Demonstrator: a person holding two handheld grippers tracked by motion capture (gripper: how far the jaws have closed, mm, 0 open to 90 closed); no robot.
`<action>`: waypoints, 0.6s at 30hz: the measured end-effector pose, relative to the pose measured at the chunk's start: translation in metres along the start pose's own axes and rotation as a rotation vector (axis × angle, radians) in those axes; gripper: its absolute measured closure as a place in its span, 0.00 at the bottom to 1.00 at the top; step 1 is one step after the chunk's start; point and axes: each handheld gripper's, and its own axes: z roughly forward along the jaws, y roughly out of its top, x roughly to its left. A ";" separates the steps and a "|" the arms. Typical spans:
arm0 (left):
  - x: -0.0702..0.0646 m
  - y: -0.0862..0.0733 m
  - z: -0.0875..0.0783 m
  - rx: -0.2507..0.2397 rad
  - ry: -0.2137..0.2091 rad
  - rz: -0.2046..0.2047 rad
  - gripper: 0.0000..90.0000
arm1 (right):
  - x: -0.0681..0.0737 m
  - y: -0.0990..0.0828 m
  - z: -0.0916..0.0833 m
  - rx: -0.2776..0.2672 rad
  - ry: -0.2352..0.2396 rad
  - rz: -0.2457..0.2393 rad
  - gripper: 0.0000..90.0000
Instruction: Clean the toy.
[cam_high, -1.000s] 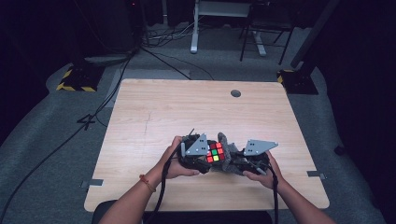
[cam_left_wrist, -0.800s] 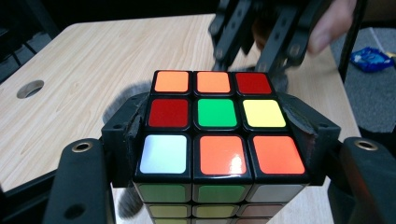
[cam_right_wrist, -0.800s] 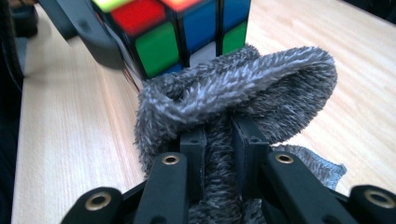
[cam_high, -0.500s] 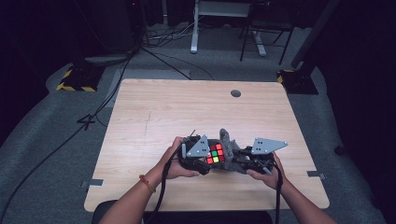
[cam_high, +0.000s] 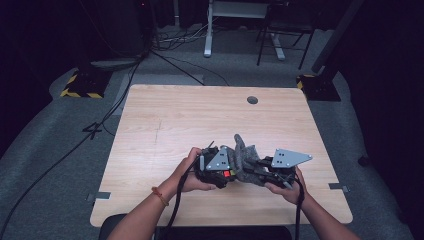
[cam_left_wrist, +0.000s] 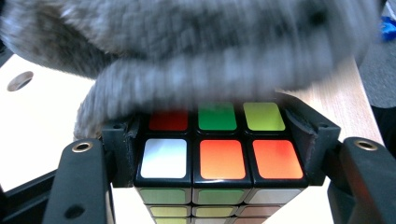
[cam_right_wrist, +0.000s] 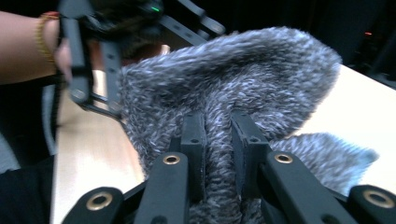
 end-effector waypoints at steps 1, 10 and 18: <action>0.001 0.000 -0.003 -0.019 -0.003 -0.005 0.37 | -0.002 -0.001 0.000 0.008 -0.013 0.004 0.86; 0.004 0.002 -0.014 -0.122 -0.030 -0.039 0.37 | -0.010 -0.018 0.019 0.120 0.012 0.046 0.86; 0.005 0.002 -0.011 -0.123 -0.028 -0.047 0.37 | -0.009 -0.019 0.020 0.144 0.010 0.041 0.86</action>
